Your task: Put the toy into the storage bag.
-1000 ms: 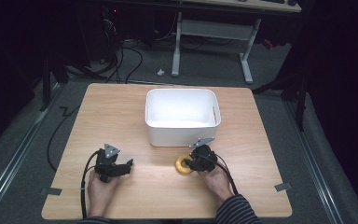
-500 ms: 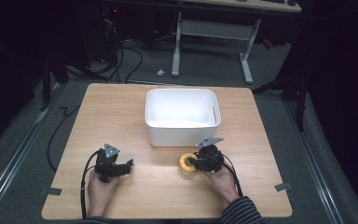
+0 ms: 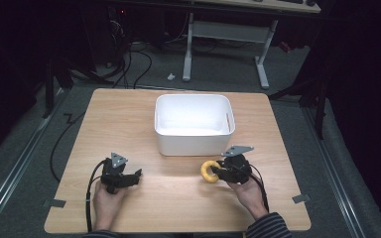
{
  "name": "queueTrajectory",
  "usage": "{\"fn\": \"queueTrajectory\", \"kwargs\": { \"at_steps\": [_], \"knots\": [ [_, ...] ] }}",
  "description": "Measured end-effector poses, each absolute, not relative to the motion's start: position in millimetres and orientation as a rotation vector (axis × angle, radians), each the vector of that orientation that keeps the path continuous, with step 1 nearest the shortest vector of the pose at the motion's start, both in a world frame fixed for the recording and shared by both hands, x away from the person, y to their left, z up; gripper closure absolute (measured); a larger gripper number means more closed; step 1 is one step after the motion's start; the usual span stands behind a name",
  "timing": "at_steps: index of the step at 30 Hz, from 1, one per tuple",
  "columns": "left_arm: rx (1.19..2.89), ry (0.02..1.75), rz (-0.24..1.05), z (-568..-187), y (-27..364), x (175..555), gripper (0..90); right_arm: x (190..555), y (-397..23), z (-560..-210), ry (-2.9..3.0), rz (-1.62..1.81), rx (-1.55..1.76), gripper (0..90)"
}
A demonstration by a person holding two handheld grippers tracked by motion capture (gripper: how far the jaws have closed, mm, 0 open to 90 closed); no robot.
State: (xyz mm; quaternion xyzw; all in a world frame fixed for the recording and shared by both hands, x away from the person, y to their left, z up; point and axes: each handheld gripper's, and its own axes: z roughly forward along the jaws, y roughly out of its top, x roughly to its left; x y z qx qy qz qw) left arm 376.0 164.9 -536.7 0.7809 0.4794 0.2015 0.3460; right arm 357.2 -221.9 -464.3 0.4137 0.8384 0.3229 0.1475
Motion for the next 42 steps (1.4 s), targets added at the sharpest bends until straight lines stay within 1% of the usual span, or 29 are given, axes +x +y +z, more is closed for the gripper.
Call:
{"fn": "queueTrajectory", "kwargs": {
  "at_steps": [9, 22, 30, 42],
  "knots": [
    [2.026, 1.244, 0.523, -536.7, 164.8, 376.0, 19.7, 350.7, -242.4, -448.1, 2.362, 0.955, 1.202, 65.6],
    [2.026, 1.244, 0.523, -536.7, 164.8, 376.0, 19.7, 344.8, -260.6, -431.2, 2.312, 0.973, 1.221, 65.6],
    [2.025, 1.245, 0.524, -536.7, 164.7, 376.2, 19.7, 342.9, -267.2, -421.4, 2.289, 0.964, 1.214, 65.5],
    [2.026, 1.245, 0.524, -536.7, 164.7, 376.2, 19.7, 346.0, -271.7, -391.3, 2.275, 0.97, 1.178, 65.5]
  ]
}}
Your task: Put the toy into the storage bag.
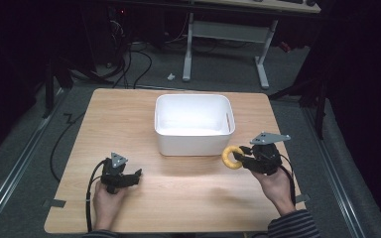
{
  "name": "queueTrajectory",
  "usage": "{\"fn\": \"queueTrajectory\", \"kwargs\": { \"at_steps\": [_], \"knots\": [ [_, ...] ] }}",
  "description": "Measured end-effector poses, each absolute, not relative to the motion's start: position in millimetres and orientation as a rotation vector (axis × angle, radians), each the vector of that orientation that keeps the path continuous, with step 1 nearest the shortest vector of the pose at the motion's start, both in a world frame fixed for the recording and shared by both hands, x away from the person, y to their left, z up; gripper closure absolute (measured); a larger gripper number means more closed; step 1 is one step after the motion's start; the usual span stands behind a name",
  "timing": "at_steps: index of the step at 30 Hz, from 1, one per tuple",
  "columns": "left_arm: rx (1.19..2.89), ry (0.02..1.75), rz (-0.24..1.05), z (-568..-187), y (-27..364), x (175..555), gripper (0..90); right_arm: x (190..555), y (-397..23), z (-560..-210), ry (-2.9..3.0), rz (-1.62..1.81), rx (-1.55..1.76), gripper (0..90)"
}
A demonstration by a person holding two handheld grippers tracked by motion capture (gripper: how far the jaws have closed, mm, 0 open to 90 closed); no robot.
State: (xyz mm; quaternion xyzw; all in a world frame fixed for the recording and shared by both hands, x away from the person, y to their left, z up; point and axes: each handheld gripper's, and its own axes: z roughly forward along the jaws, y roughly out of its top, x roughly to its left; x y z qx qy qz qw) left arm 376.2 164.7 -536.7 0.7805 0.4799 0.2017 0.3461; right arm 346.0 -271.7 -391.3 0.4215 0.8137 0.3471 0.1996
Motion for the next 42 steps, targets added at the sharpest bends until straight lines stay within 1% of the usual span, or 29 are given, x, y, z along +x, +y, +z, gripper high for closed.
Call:
{"fn": "queueTrajectory", "kwargs": {
  "at_steps": [10, 15, 35, 42],
  "knots": [
    [2.026, 1.245, 0.524, -536.7, 164.7, 376.2, 19.7, 353.1, -270.1, -370.8, 2.261, 0.979, 1.146, 65.5],
    [2.025, 1.245, 0.524, -536.7, 164.7, 376.2, 19.7, 357.4, -268.8, -367.9, 2.243, 0.996, 1.147, 65.5],
    [2.025, 1.245, 0.524, -536.7, 164.7, 376.2, 19.7, 388.4, -248.9, -340.6, 2.237, 0.986, 1.071, 65.5],
    [2.026, 1.245, 0.524, -536.7, 164.8, 376.2, 19.7, 405.6, -238.3, -334.4, 2.243, 0.989, 1.067, 65.5]
  ]
}}
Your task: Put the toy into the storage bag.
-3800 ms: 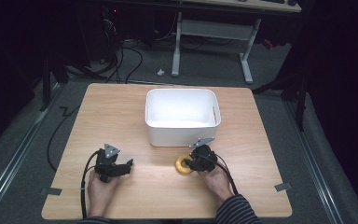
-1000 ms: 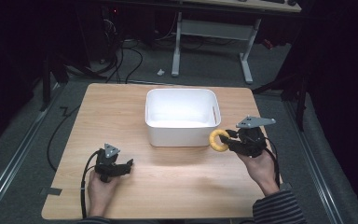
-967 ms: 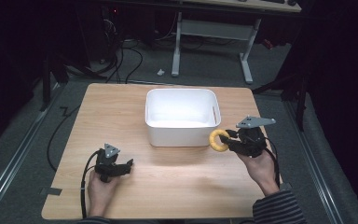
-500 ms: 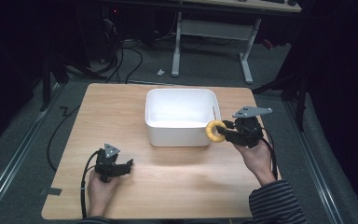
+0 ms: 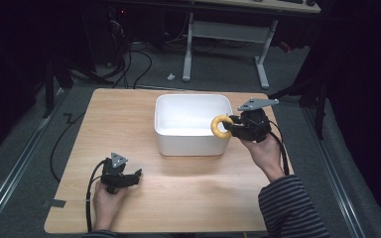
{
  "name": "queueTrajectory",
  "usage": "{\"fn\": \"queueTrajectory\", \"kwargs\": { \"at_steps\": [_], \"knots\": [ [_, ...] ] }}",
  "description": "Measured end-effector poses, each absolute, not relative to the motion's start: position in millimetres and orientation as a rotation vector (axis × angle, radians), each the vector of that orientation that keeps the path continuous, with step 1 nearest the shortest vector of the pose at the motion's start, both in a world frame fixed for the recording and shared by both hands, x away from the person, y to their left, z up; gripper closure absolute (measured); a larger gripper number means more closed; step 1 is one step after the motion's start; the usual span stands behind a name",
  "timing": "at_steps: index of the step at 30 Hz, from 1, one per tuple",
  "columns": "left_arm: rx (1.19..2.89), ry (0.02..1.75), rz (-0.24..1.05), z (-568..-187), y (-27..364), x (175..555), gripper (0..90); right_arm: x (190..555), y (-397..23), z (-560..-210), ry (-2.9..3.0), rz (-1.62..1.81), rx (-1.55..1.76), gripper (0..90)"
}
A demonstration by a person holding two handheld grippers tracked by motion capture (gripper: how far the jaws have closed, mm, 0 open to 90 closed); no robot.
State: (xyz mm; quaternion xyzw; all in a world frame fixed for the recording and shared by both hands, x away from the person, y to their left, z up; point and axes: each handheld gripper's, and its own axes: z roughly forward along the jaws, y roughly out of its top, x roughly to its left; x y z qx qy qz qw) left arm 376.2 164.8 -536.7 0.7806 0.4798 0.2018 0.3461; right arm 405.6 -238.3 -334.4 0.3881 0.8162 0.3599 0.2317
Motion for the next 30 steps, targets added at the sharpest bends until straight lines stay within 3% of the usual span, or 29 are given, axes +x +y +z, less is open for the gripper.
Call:
{"fn": "queueTrajectory", "kwargs": {
  "at_steps": [30],
  "knots": [
    [2.026, 1.245, 0.524, -536.7, 164.7, 376.2, 19.7, 456.0, -202.7, -336.8, 2.274, 0.905, 1.077, 65.4]
  ]
}}
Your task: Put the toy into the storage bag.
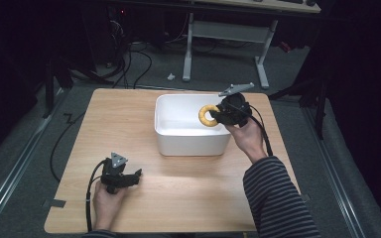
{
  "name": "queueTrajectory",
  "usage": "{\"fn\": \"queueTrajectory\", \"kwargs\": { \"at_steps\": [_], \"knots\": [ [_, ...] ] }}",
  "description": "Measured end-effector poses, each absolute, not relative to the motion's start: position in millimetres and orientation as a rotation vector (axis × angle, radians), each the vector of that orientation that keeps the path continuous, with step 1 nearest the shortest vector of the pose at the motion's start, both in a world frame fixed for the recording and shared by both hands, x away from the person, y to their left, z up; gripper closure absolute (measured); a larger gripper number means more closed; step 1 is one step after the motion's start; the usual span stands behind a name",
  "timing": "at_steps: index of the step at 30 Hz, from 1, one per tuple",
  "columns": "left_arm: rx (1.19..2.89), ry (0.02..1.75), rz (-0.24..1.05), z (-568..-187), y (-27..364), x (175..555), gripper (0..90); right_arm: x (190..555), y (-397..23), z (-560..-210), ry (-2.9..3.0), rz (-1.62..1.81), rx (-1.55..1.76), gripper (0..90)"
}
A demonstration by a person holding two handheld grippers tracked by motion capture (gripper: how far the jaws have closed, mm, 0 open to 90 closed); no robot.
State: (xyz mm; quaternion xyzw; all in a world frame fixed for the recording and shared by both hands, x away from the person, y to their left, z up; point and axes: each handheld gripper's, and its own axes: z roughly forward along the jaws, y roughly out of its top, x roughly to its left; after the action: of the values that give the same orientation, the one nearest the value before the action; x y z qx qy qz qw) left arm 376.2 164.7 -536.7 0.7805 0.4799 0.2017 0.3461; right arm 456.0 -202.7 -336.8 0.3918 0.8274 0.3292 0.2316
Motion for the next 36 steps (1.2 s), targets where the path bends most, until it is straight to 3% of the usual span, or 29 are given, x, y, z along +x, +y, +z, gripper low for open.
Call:
{"fn": "queueTrajectory", "kwargs": {
  "at_steps": [36],
  "knots": [
    [2.026, 1.245, 0.524, -536.7, 164.7, 376.2, 19.7, 480.6, -164.2, -375.7, 2.438, 0.839, 1.083, 65.2]
  ]
}}
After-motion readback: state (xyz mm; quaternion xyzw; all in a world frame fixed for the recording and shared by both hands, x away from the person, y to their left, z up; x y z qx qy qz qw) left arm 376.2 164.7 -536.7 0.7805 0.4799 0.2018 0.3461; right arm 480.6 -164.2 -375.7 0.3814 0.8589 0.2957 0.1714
